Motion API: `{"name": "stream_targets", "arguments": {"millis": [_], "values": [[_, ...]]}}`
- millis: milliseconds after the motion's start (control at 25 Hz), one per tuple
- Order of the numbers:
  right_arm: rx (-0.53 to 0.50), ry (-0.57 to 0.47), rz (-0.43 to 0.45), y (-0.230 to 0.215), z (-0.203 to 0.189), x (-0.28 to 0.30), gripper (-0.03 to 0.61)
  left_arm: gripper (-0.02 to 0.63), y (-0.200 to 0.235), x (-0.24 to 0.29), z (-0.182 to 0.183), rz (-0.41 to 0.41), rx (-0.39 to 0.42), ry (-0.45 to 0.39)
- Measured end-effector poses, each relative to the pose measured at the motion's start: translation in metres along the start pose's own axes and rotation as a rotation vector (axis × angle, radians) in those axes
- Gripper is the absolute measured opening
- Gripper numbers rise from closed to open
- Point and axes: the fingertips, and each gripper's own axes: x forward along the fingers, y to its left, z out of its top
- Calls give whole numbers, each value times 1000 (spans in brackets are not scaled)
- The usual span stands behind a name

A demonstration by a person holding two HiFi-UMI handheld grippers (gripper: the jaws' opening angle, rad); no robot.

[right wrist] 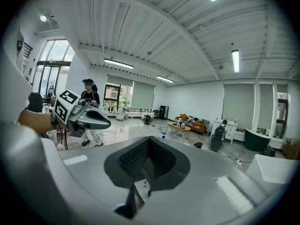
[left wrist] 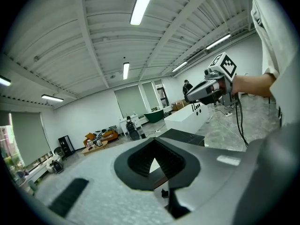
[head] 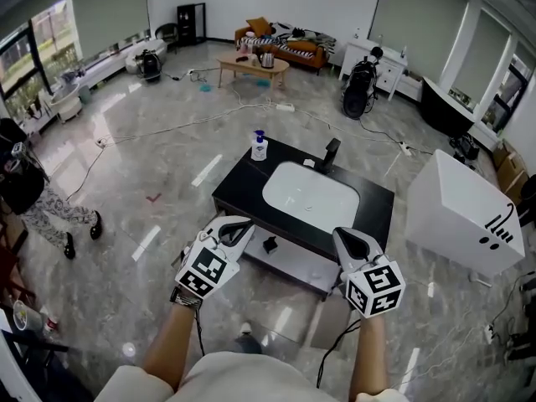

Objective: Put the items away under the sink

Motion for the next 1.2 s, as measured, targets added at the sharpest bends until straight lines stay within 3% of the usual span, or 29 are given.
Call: {"name": "stream_targets", "arguments": {"millis": [840,1200], "values": [[42,36,-68,-39,5,117,6,13,129,78,-43,-16,-61,-8],[51,38,-41,-78,-2,177,6,5,170,138,-75,-35,-85,74]]}}
